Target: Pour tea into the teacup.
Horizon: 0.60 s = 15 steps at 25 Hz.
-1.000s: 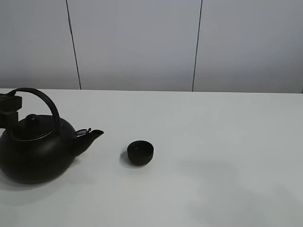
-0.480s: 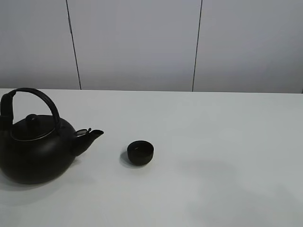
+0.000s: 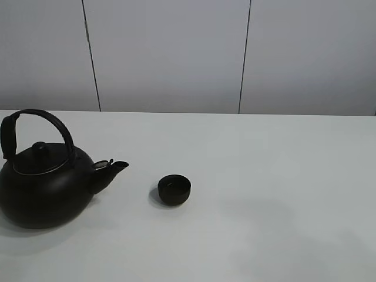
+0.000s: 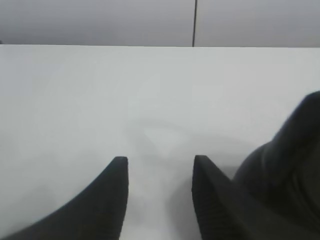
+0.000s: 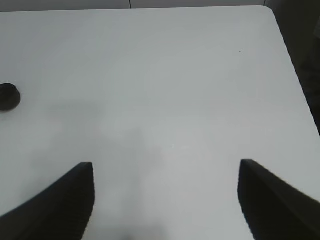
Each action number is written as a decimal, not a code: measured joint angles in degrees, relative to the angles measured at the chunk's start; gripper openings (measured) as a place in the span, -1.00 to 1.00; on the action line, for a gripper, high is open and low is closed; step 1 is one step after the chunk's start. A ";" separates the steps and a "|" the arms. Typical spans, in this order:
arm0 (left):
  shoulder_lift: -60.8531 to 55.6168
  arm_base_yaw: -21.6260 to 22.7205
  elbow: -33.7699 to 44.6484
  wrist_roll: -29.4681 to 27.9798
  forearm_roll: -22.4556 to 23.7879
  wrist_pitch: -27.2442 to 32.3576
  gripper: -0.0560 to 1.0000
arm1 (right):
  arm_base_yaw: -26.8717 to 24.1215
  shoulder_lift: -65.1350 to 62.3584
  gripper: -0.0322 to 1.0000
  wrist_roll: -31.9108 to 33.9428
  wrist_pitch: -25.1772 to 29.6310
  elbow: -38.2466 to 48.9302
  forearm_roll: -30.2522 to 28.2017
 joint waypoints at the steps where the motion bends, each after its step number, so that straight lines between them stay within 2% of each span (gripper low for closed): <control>1: 0.00 0.84 -0.24 0.09 0.00 0.00 -0.31 | 0.00 0.00 0.12 0.00 0.00 0.00 0.00; 6: -1.37 4.61 -4.49 -1.69 4.09 0.47 -0.31 | 0.00 0.00 0.12 0.00 -0.03 0.00 0.00; 8: -3.89 4.87 -7.40 -3.04 4.68 4.33 -0.31 | 0.00 0.00 0.12 0.00 -0.03 0.00 0.00; 11: -9.92 4.87 -13.18 -5.84 6.26 17.32 -0.31 | 0.00 0.00 0.12 0.00 -0.03 0.00 0.00; 15: -18.86 3.14 -22.56 -14.23 9.85 39.65 -0.31 | 0.00 0.00 0.12 0.00 -0.03 0.00 0.00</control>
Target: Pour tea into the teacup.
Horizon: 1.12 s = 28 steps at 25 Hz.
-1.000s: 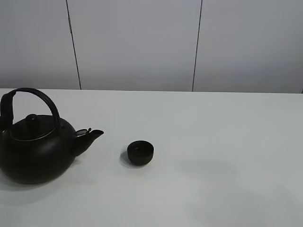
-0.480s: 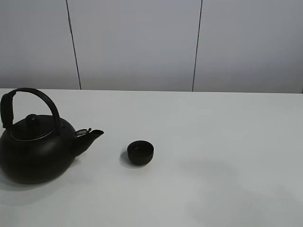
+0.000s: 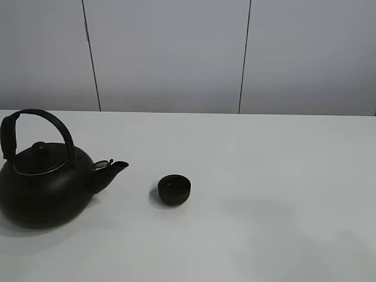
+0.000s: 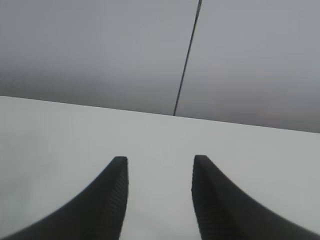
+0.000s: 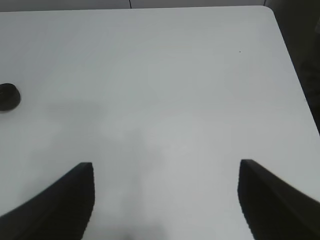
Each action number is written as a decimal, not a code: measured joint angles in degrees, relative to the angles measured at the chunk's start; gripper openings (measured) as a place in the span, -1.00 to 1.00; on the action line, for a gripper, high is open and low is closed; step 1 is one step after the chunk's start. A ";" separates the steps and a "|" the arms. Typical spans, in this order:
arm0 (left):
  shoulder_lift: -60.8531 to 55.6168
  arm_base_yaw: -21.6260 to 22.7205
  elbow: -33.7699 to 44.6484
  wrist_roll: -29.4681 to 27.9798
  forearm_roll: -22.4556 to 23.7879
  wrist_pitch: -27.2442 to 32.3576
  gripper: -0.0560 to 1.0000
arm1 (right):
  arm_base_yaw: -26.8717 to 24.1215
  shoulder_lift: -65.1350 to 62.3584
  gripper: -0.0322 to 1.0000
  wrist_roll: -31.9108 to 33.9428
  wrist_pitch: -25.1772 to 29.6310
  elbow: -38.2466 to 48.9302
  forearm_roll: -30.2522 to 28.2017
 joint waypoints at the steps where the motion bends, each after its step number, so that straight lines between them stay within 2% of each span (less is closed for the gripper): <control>1: -1.87 -0.81 -2.62 -1.47 0.63 5.84 -0.31 | 0.00 0.00 0.12 0.00 0.00 0.00 0.00; 6: -8.00 -1.32 -13.67 -2.36 1.23 31.73 -0.31 | 0.00 0.00 0.12 0.00 0.00 0.00 0.00; 10: -8.51 2.97 -17.76 3.25 0.44 44.94 -0.31 | 0.00 0.00 0.12 0.00 0.00 0.00 0.00; 15: -8.58 13.71 -19.40 12.75 -3.03 48.32 -0.31 | 0.00 0.00 0.12 0.00 0.00 0.00 0.00; 17: -8.65 19.37 -19.51 16.37 -5.50 48.45 -0.31 | 0.00 0.00 0.12 0.00 0.00 0.00 0.00; 20: -10.20 24.76 -20.32 20.11 -10.19 50.05 -0.31 | 0.00 0.00 0.12 0.00 0.00 0.00 0.00; 23: -15.30 25.31 -22.68 22.67 -12.65 54.34 -0.31 | 0.00 0.00 0.12 0.00 0.00 0.00 0.00; 28: -30.79 22.61 -29.91 24.55 -13.24 68.48 -0.31 | 0.00 0.00 0.12 0.00 0.00 0.00 0.00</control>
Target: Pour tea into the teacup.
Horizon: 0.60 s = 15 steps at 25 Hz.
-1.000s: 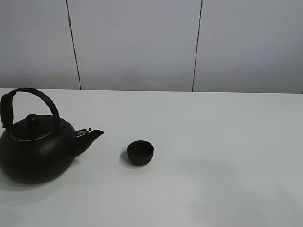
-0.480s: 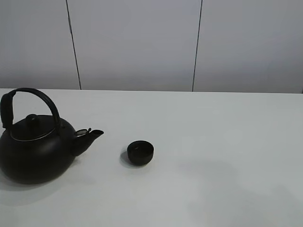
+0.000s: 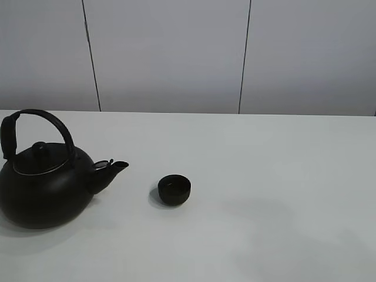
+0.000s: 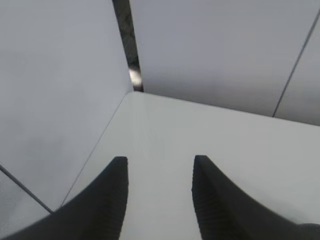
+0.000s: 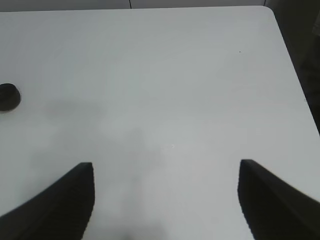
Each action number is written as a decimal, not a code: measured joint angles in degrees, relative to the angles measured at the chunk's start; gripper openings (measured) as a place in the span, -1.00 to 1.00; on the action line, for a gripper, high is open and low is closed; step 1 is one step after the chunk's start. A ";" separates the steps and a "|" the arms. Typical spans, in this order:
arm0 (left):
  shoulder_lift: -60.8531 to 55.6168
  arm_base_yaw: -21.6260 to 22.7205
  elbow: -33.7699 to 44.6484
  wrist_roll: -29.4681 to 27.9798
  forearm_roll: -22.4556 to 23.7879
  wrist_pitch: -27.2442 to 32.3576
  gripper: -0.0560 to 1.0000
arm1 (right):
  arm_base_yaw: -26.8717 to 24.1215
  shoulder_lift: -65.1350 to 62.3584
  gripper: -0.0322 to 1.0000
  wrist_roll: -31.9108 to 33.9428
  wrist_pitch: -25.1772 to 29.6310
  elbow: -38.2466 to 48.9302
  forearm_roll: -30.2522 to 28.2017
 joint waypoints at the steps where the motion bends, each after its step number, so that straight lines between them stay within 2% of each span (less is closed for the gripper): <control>1: -3.22 -0.80 -1.61 0.19 -0.13 2.58 -0.31 | 0.00 0.00 0.12 0.00 0.00 0.00 0.00; 5: -19.18 -2.03 -5.30 0.48 -2.64 14.23 -0.31 | 0.00 0.00 0.12 0.00 0.00 0.00 0.00; 9: -34.07 -2.03 -3.97 0.48 -4.29 25.15 -0.31 | 0.00 0.00 0.12 0.00 0.00 0.00 0.00; 11: -40.26 -2.03 -1.30 0.48 -4.60 27.96 -0.31 | 0.00 0.00 0.12 0.00 0.00 0.00 0.00; 15: -48.28 -2.03 7.75 0.37 -4.81 29.39 -0.31 | 0.00 0.00 0.12 0.00 0.00 0.00 0.00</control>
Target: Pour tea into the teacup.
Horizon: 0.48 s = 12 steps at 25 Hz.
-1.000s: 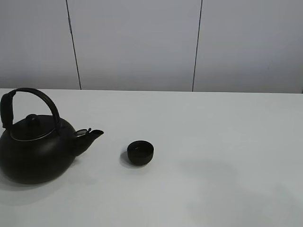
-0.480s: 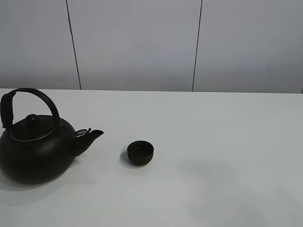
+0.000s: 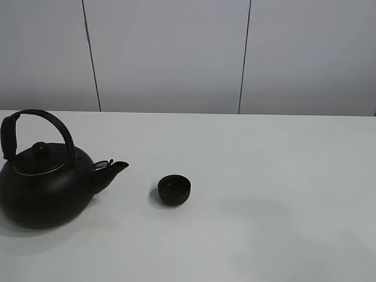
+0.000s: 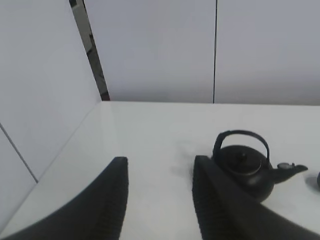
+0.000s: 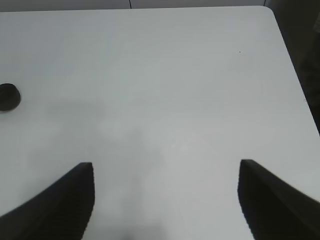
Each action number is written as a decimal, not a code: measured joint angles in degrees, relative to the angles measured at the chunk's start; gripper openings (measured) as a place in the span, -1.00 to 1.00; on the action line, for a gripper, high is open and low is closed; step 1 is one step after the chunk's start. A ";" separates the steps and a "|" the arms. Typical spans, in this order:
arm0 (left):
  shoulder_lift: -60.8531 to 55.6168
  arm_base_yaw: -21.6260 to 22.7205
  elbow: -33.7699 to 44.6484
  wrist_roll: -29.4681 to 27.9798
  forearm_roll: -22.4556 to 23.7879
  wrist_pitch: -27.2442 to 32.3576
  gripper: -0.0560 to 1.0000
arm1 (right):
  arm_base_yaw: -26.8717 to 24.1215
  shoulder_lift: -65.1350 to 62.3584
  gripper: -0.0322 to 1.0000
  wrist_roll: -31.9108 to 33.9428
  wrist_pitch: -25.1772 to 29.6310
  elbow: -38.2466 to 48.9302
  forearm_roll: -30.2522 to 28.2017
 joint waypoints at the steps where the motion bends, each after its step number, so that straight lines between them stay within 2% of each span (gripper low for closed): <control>1: -1.23 0.00 2.82 0.00 -0.06 0.06 -0.31 | 0.00 0.00 0.12 0.00 0.00 0.00 0.00; 6: -2.63 0.00 14.65 -0.02 0.14 -0.75 -0.31 | 0.00 0.00 0.12 0.00 0.00 0.00 0.00; 12: -2.63 -1.48 23.47 -0.02 0.26 -3.84 -0.31 | 0.00 0.00 0.12 0.00 0.00 0.00 0.00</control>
